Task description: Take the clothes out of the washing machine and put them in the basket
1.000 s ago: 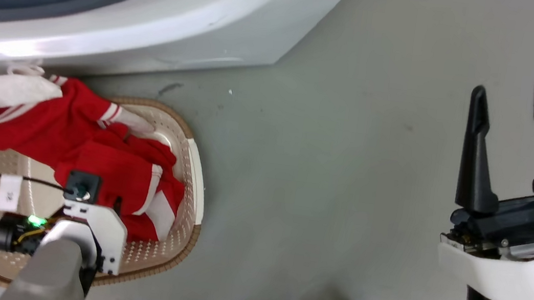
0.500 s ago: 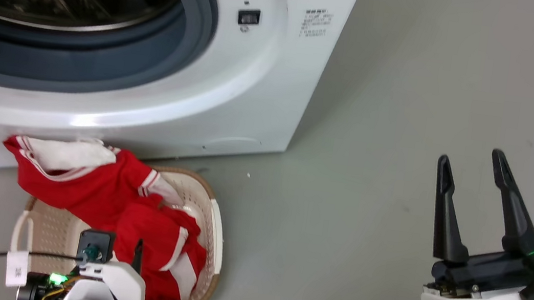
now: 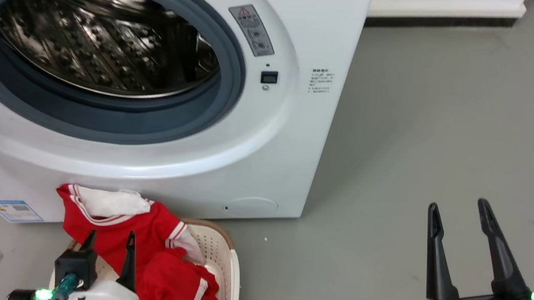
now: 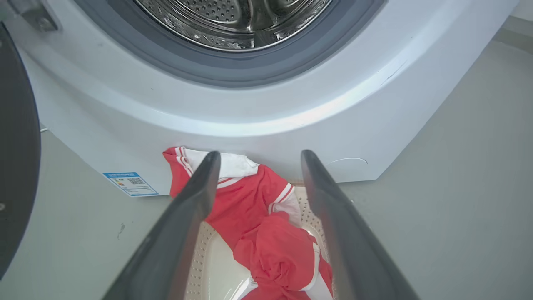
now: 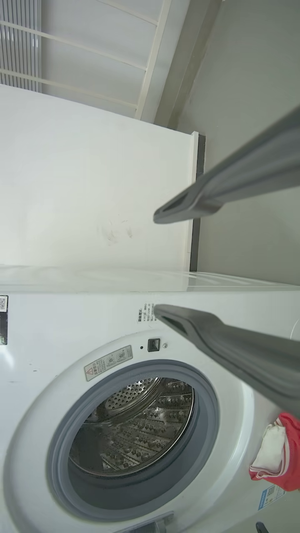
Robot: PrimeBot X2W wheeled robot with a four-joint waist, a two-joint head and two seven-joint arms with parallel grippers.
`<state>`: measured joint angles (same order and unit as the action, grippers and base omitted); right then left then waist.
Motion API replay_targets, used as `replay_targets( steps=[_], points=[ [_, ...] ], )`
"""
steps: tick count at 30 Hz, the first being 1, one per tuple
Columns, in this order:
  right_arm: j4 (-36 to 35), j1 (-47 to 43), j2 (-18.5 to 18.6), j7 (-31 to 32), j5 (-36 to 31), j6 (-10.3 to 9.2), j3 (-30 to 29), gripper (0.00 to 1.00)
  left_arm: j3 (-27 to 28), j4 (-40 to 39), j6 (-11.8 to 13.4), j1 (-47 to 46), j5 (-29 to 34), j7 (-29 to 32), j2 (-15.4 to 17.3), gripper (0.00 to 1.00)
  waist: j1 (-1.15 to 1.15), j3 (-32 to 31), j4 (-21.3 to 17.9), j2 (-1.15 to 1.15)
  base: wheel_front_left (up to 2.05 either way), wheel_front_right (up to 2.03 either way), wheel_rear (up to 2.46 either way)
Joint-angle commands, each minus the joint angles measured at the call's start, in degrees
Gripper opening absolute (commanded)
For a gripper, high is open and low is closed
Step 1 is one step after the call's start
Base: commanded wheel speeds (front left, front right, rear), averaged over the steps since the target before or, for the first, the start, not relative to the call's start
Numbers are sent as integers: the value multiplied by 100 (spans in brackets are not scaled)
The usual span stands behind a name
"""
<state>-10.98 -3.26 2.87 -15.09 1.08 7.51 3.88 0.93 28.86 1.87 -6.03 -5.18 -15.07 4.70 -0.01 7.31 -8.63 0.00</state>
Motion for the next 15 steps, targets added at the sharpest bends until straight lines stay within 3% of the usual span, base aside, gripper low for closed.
replay_targets(
  steps=[1, 15],
  points=[
    [25, -112, 1, -11, -8, -5, -19, 100, 43, -214, 28, 136, 52, -13, -34, 100, 1, -207, 109, 0, 0, 0, 0],
    [103, -542, 1, -11, 83, -4, -252, 100, 110, -2238, 203, 1094, 166, -14, -175, 100, 1, -722, 307, 0, 0, 0, 0]
  ],
)
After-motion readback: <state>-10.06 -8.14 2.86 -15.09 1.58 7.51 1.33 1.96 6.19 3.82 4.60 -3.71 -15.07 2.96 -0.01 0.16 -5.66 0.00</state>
